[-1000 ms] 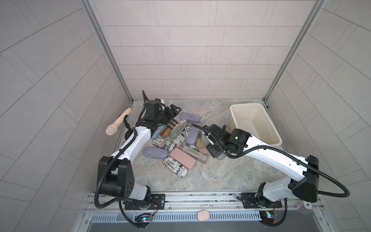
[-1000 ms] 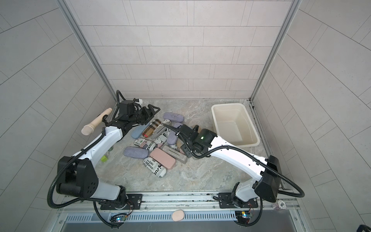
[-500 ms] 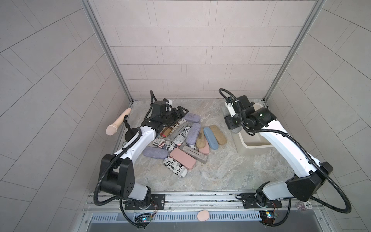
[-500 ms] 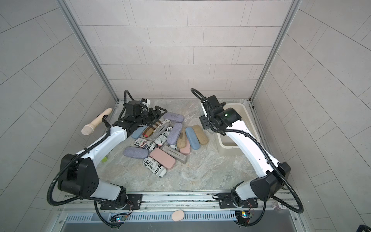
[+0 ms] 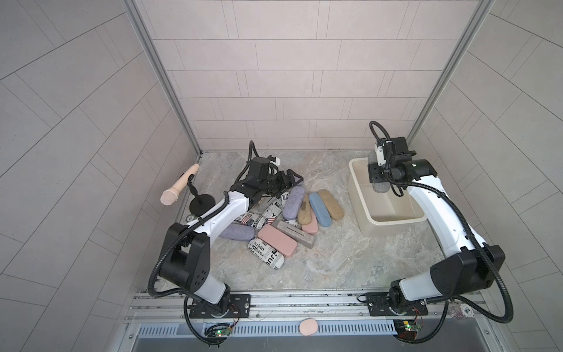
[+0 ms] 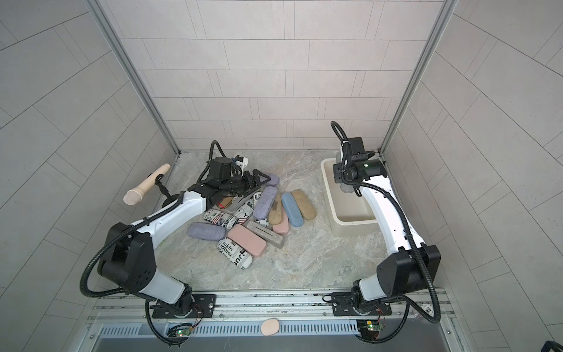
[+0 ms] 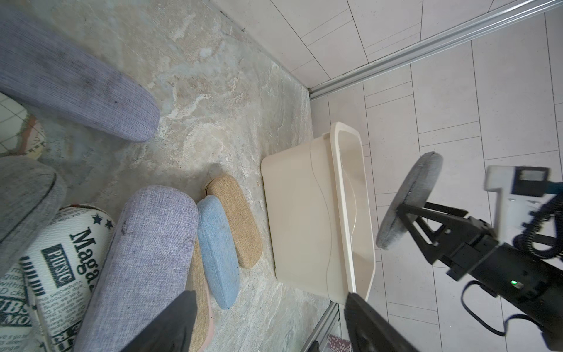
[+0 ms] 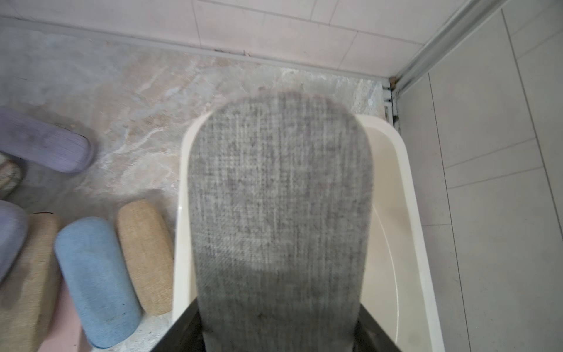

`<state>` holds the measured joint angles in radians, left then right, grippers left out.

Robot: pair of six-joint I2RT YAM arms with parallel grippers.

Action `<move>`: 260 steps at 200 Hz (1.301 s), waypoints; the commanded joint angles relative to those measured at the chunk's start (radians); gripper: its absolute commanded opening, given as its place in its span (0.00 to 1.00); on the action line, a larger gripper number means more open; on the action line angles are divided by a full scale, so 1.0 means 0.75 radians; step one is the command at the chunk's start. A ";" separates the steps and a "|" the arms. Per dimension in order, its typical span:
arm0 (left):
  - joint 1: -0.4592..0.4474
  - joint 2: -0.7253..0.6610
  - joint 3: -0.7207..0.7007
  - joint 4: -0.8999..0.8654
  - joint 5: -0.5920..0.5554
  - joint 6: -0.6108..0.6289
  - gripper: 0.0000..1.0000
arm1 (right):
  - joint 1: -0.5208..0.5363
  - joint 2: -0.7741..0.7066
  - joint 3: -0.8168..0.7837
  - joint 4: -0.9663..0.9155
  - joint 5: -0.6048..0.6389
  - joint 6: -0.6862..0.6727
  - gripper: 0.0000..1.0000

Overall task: Put the glasses cases into the storage boxes
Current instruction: Place the glasses case in the storage box.

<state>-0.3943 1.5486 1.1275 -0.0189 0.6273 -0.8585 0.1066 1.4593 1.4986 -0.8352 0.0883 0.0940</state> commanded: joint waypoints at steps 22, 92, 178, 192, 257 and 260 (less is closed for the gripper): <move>0.000 0.015 0.046 0.030 0.011 0.010 0.84 | -0.080 0.120 -0.078 0.106 -0.070 -0.007 0.49; 0.000 0.030 0.057 0.007 0.007 0.032 0.84 | -0.102 0.318 -0.147 0.209 -0.129 0.048 0.49; 0.012 0.055 0.088 -0.056 0.006 0.063 0.83 | -0.101 0.450 -0.188 0.284 -0.144 0.065 0.49; 0.014 0.051 0.088 -0.055 0.006 0.065 0.83 | -0.102 0.473 -0.182 0.281 -0.144 0.060 0.50; 0.018 0.058 0.091 -0.057 0.009 0.064 0.83 | -0.108 0.510 -0.148 0.267 -0.132 0.088 0.63; 0.018 0.058 0.090 -0.057 0.008 0.066 0.83 | -0.109 0.508 -0.147 0.265 -0.126 0.092 0.64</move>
<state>-0.3862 1.5959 1.1698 -0.0635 0.6277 -0.8181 0.0315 1.8526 1.3605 -0.6327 -0.0193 0.1463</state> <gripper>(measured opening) 0.835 0.638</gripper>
